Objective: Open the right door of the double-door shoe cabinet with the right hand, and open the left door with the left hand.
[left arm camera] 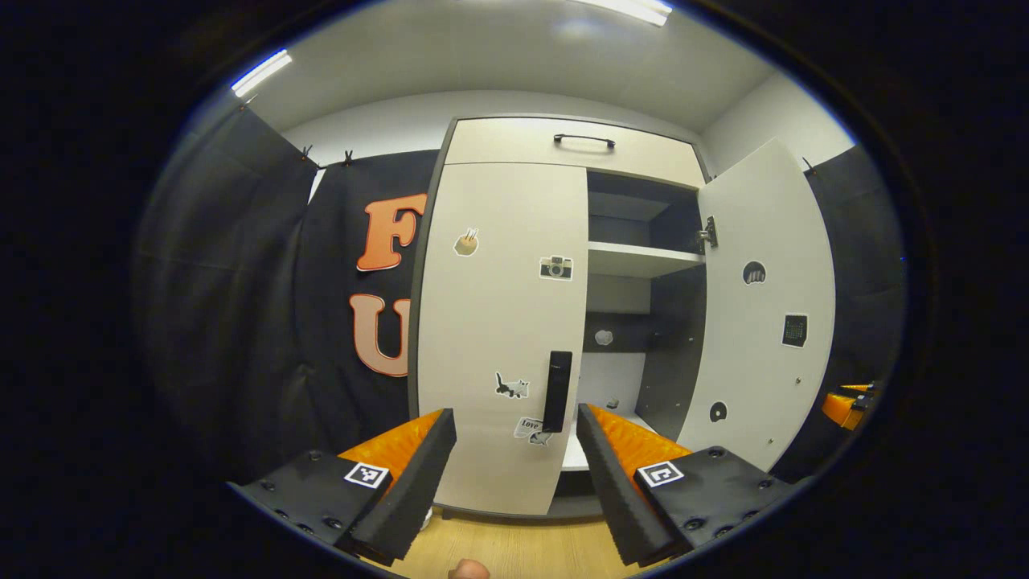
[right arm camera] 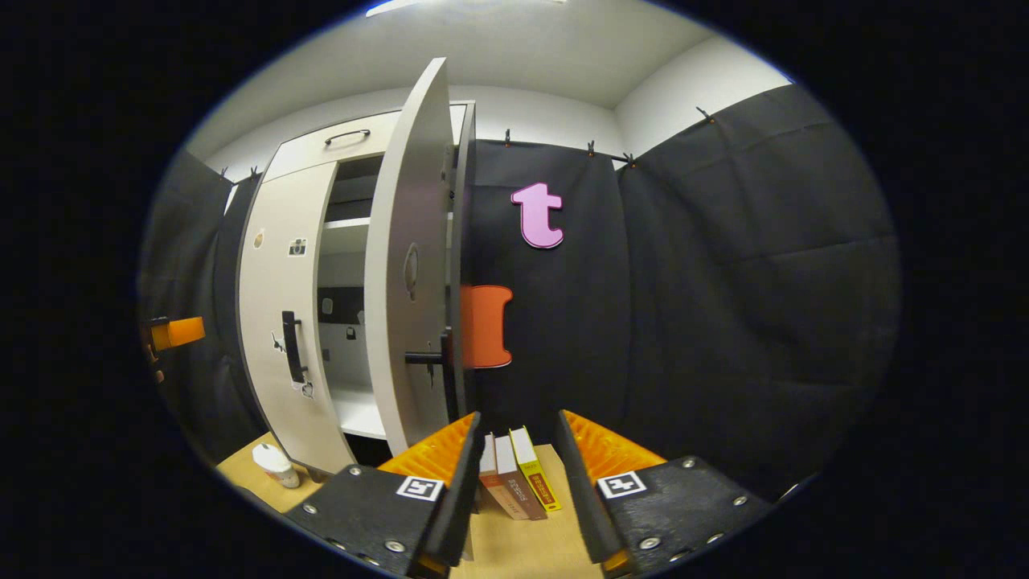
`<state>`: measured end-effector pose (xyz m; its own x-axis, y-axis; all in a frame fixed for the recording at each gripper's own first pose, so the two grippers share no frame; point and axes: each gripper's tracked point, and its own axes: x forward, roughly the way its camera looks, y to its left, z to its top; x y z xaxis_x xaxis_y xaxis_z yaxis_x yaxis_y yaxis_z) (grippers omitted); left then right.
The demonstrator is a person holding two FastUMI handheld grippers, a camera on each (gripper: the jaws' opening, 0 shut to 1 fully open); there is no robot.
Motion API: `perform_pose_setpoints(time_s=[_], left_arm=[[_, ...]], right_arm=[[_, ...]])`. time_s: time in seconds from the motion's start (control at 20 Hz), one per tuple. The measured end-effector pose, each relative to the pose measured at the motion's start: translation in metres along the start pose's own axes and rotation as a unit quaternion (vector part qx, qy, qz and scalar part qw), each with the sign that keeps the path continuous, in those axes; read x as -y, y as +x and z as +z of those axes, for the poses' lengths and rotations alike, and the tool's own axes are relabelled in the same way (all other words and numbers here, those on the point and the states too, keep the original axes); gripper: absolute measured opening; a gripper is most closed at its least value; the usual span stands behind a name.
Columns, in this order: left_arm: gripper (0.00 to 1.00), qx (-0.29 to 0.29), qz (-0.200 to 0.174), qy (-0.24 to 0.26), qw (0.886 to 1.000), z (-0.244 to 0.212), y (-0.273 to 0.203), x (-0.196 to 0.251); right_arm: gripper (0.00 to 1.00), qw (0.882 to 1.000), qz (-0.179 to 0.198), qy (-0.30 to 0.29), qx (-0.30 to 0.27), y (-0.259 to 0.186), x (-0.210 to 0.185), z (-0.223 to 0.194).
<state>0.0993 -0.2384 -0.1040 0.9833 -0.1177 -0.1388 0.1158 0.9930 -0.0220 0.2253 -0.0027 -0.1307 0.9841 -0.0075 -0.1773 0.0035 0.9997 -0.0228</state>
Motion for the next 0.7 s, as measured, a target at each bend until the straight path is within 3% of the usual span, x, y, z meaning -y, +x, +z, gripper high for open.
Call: perform_pose_setpoints(time_s=[0.05,0.15,0.7], left_arm=[[0.95,-0.005,0.002,0.005,1.0,-0.004,0.008,0.002],[0.96,-0.009,0.002,0.015,1.0,-0.01,0.024,0.01],[0.97,-0.03,-0.018,0.033,0.999,-0.046,0.125,0.041]], right_arm=[[0.7,1.0,-0.003,0.004,-0.003,-0.001,0.004,-0.002],[0.89,1.0,-0.009,0.017,-0.01,-0.003,0.008,-0.004],[0.93,0.998,-0.033,0.031,-0.041,0.001,0.029,-0.021]])
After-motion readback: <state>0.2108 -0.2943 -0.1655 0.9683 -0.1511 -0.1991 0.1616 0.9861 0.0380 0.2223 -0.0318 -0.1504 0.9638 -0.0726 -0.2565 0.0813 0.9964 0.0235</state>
